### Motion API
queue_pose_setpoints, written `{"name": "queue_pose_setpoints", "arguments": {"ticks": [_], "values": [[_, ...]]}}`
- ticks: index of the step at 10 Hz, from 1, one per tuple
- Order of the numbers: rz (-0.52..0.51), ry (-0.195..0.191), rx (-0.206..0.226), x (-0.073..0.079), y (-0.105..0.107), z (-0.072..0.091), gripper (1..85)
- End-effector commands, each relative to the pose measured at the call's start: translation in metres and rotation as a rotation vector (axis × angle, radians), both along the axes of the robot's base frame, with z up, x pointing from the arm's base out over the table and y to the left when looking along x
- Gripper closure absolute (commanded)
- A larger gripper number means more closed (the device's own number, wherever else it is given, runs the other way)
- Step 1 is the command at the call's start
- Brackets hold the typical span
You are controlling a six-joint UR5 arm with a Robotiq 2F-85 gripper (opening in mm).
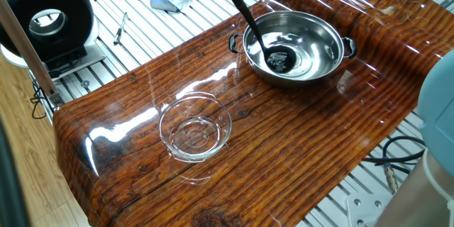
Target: Scoop water with a large spoon from one bowl to another
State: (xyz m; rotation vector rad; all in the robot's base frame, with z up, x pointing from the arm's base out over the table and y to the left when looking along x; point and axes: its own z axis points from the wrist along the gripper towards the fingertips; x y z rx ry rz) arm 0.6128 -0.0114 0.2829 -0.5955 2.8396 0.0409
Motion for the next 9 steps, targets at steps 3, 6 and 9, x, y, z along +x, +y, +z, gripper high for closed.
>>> {"name": "queue_pose_setpoints", "arguments": {"ticks": [3,6,9], "values": [[-0.036,0.012,0.018,-0.003,0.021,0.005,84.7],[-0.065,0.006,0.014,-0.004,0.034,0.001,84.7],[-0.076,0.005,0.014,-0.005,0.041,-0.002,84.7]]}}
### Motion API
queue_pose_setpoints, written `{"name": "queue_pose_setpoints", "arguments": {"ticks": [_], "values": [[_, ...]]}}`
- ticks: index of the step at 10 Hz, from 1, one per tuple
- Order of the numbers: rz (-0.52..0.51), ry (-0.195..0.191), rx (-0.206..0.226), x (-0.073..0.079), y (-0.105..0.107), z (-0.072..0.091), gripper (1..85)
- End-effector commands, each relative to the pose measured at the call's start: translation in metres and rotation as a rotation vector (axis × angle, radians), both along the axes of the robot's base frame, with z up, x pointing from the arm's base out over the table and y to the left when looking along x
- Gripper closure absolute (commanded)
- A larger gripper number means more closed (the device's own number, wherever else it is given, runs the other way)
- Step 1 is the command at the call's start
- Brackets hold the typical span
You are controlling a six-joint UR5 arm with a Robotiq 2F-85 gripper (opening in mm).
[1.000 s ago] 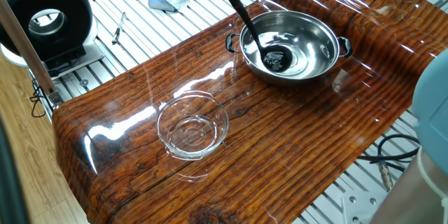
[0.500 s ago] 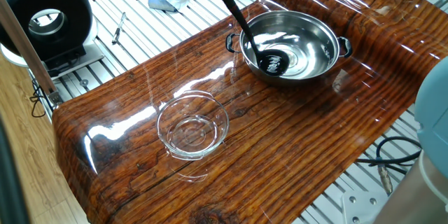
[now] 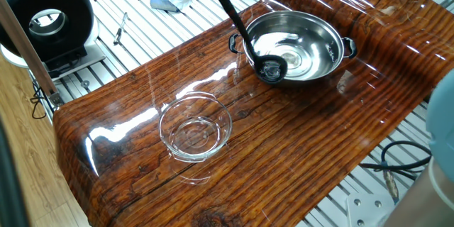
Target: Scoop water with a large spoon from one bowl to another
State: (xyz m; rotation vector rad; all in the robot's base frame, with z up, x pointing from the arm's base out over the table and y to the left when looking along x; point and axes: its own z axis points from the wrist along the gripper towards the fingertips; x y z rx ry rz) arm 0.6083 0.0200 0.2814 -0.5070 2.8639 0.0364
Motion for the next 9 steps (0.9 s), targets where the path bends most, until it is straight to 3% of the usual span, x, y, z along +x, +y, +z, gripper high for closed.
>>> {"name": "queue_pose_setpoints", "arguments": {"ticks": [1,9], "values": [[-0.016,-0.004,0.015,-0.0018,0.0115,-0.0001,84.7],[-0.026,0.006,0.005,-0.0026,0.0081,-0.0018,84.7]]}}
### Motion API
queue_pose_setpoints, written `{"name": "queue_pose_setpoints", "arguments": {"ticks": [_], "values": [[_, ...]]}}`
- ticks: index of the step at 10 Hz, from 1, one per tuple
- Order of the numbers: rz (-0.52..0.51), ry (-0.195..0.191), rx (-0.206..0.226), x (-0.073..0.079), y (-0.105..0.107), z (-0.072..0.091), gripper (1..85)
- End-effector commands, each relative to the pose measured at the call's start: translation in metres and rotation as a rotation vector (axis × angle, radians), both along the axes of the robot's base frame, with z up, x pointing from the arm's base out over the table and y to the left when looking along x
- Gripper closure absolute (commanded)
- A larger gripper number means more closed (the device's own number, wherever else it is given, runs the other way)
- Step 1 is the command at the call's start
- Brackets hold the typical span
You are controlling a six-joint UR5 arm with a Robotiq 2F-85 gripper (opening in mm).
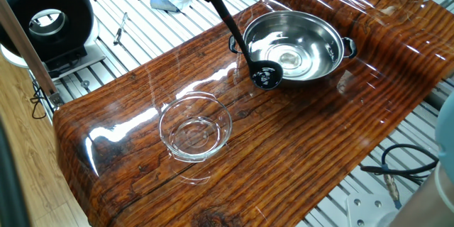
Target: Scoop water with a large spoon from one bowl to another
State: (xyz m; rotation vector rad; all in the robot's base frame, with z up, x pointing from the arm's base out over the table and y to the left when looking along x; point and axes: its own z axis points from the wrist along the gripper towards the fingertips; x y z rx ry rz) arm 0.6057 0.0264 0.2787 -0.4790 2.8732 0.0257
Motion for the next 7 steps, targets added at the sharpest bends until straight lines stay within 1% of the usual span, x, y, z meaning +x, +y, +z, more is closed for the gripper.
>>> {"name": "queue_pose_setpoints", "arguments": {"ticks": [1,3,6,7], "values": [[-0.007,0.004,0.009,0.0,0.001,0.001,84.7],[-0.011,0.008,0.012,0.0,0.001,0.001,84.7],[-0.012,0.019,-0.005,-0.001,-0.005,-0.001,84.7],[-0.014,0.024,-0.017,0.0,-0.011,-0.001,84.7]]}}
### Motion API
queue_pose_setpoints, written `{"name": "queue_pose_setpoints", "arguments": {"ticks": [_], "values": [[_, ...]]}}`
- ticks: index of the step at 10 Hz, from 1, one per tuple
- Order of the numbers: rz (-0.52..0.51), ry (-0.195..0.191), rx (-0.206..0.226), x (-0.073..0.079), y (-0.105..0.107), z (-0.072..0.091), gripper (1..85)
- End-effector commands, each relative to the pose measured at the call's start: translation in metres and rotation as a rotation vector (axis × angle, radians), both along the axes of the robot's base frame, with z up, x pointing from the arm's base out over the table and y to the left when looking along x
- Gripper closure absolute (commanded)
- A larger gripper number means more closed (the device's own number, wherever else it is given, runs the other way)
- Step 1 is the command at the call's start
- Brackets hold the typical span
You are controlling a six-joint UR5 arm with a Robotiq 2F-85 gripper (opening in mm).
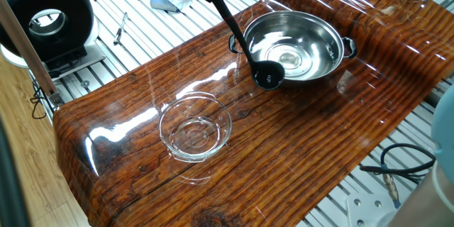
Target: Scoop water with a large spoon from one bowl to another
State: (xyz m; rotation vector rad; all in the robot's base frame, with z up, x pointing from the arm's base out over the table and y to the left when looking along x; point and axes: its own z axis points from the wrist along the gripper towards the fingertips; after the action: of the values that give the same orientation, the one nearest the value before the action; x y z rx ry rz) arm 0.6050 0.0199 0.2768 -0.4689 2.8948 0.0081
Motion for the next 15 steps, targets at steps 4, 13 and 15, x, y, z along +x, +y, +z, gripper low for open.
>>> {"name": "queue_pose_setpoints", "arguments": {"ticks": [4,13,15], "values": [[0.012,0.029,-0.013,0.003,-0.022,0.002,84.7],[-0.097,0.002,0.057,0.001,0.02,-0.005,84.7],[-0.117,0.016,0.074,-0.002,0.024,-0.005,84.7]]}}
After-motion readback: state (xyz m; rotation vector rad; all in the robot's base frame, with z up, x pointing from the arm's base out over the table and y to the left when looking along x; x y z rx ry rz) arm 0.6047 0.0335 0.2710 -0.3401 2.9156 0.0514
